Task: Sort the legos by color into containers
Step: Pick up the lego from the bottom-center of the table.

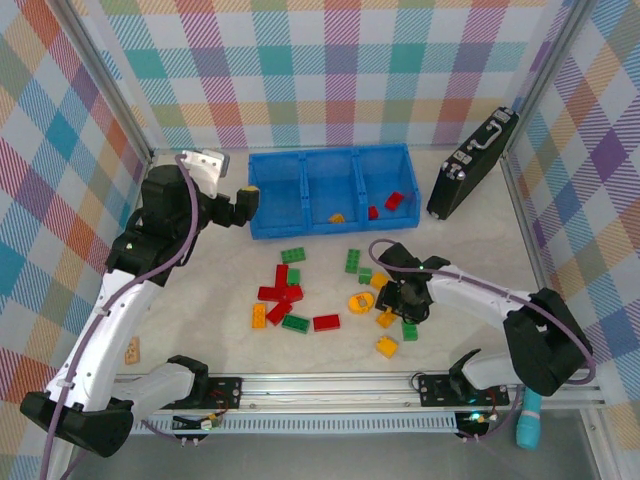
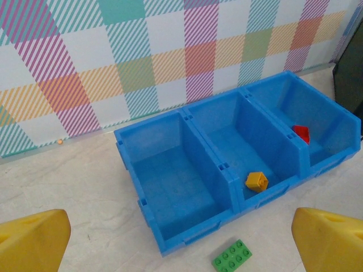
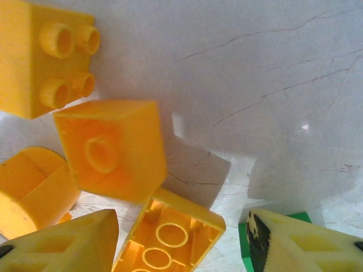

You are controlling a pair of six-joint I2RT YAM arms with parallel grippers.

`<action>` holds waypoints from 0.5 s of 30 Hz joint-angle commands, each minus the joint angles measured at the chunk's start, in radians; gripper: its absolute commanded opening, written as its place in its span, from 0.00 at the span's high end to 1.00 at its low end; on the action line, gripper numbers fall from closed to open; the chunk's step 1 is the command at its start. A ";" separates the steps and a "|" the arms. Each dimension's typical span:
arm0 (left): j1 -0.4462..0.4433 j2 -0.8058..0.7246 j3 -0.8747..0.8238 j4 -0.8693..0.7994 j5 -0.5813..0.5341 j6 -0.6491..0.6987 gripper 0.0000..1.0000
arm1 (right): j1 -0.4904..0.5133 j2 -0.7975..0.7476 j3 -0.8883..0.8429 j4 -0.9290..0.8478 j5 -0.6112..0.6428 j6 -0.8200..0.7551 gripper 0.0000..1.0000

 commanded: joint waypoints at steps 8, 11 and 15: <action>0.008 -0.010 -0.008 0.024 -0.004 -0.004 0.00 | 0.006 0.121 0.037 0.020 -0.051 -0.038 0.47; 0.008 -0.004 -0.007 0.023 -0.004 -0.003 0.00 | 0.006 0.142 0.047 0.033 -0.069 -0.050 0.52; 0.008 -0.002 -0.005 0.023 -0.006 -0.001 0.00 | 0.006 0.165 0.062 0.042 -0.086 -0.064 0.58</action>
